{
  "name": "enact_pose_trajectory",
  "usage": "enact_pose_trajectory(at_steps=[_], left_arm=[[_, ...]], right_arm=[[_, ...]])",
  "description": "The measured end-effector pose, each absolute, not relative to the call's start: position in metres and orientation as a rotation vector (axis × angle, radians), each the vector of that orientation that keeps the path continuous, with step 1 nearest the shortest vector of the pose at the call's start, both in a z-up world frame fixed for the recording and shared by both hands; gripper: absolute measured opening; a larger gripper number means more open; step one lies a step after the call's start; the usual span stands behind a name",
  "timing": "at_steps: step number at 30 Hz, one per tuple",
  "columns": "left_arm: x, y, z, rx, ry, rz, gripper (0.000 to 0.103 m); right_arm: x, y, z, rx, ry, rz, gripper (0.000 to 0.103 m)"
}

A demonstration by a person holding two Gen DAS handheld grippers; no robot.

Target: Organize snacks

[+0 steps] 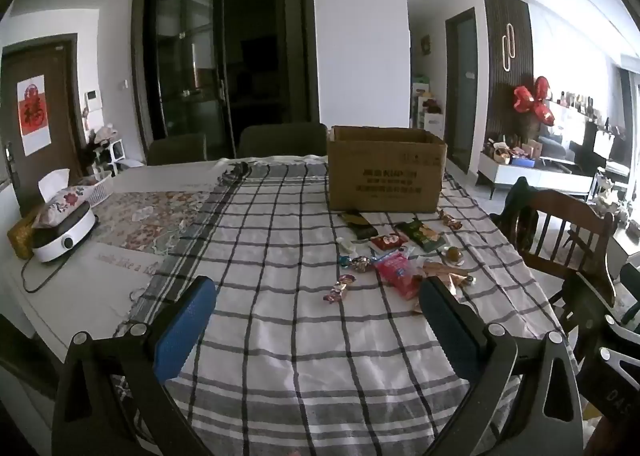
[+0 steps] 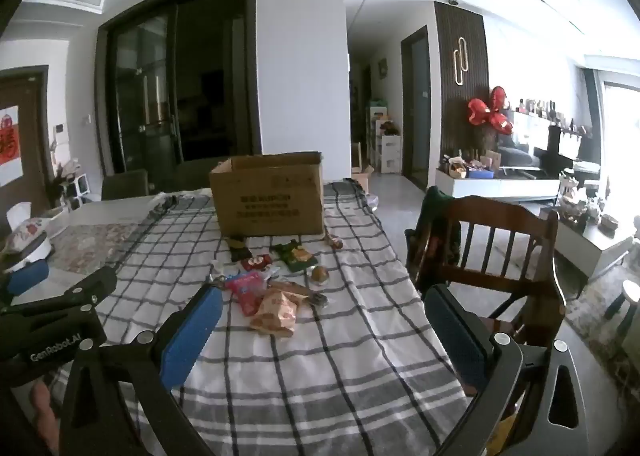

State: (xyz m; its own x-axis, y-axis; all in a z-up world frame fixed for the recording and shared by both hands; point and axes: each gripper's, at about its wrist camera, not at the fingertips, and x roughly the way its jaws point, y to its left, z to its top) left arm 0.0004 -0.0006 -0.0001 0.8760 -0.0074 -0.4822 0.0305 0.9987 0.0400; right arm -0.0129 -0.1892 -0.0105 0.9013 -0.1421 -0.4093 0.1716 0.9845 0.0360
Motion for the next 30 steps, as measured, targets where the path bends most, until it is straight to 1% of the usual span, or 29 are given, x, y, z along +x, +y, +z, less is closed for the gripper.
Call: enact_pose_trajectory(at_steps=[30], left_arm=[[-0.003,0.005,0.006,0.041,0.485,-0.014,0.103]], right_arm=[[-0.013,-0.190,-0.010,0.081,0.420,-0.161,0.102]])
